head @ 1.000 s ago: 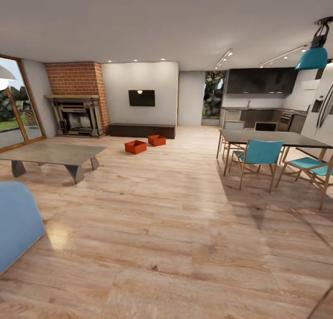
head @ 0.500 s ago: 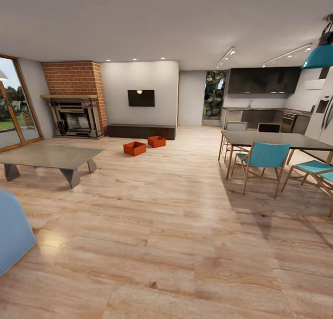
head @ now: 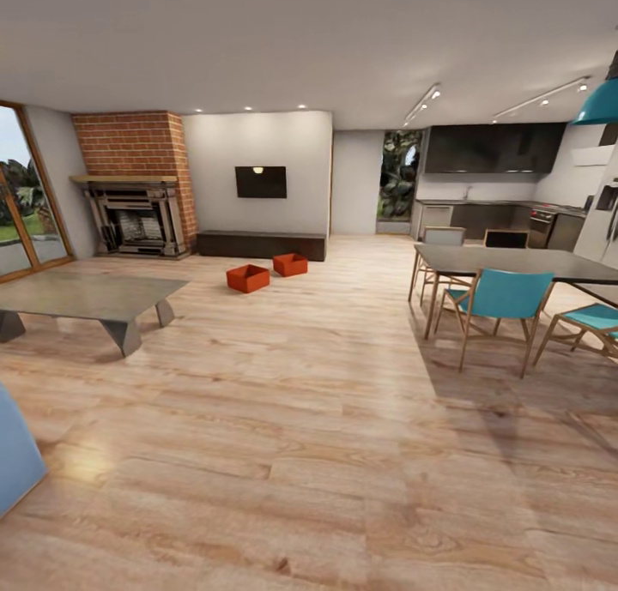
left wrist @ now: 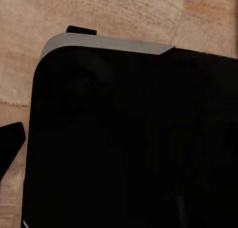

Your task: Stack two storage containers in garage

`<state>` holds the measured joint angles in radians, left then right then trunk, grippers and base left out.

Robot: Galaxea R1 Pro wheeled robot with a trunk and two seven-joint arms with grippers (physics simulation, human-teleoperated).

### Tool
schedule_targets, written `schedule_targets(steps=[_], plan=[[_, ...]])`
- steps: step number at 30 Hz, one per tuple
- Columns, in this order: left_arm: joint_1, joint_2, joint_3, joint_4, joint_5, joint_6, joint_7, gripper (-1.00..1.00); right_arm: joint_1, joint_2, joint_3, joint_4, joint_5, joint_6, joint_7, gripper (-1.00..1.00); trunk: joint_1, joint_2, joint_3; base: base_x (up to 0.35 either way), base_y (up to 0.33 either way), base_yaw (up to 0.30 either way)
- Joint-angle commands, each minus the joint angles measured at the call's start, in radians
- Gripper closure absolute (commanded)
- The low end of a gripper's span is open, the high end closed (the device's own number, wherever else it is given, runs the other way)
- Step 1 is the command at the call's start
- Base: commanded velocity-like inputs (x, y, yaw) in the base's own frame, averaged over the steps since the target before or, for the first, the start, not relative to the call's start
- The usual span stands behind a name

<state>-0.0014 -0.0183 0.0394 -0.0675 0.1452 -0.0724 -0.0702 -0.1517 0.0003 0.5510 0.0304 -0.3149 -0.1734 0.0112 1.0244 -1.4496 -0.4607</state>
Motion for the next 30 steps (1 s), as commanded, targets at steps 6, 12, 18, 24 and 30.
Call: schedule_targets(steps=[6,12,18,24,30], plan=[[0.000,0.000,0.004,0.000,0.008,-0.002,-0.005,-1.00,0.000,0.000,0.008,0.003,-0.009,-0.009,0.002,-1.00,0.001,0.000,-0.001,0.323,0.000,0.000],[0.000,0.000,0.004,0.000,0.008,-0.003,-0.005,-1.00,0.000,0.000,0.009,0.002,-0.006,-0.016,0.011,-1.00,0.001,0.000,-0.001,0.323,0.000,0.000],[0.000,0.000,0.004,0.000,0.008,-0.003,-0.005,-1.00,0.000,0.001,0.009,0.002,-0.007,-0.015,0.009,-1.00,0.001,0.000,-0.001,0.323,0.000,0.000],[0.000,0.000,0.004,0.000,0.008,-0.003,-0.005,-1.00,0.000,0.001,0.009,0.002,-0.007,-0.012,0.002,-1.00,0.001,0.000,-0.001,0.323,0.000,0.000],[0.000,0.000,0.004,0.000,0.008,-0.002,-0.005,-1.00,0.000,0.001,0.009,0.002,-0.007,-0.019,0.001,-1.00,0.001,0.000,-0.001,0.322,0.000,0.000]])
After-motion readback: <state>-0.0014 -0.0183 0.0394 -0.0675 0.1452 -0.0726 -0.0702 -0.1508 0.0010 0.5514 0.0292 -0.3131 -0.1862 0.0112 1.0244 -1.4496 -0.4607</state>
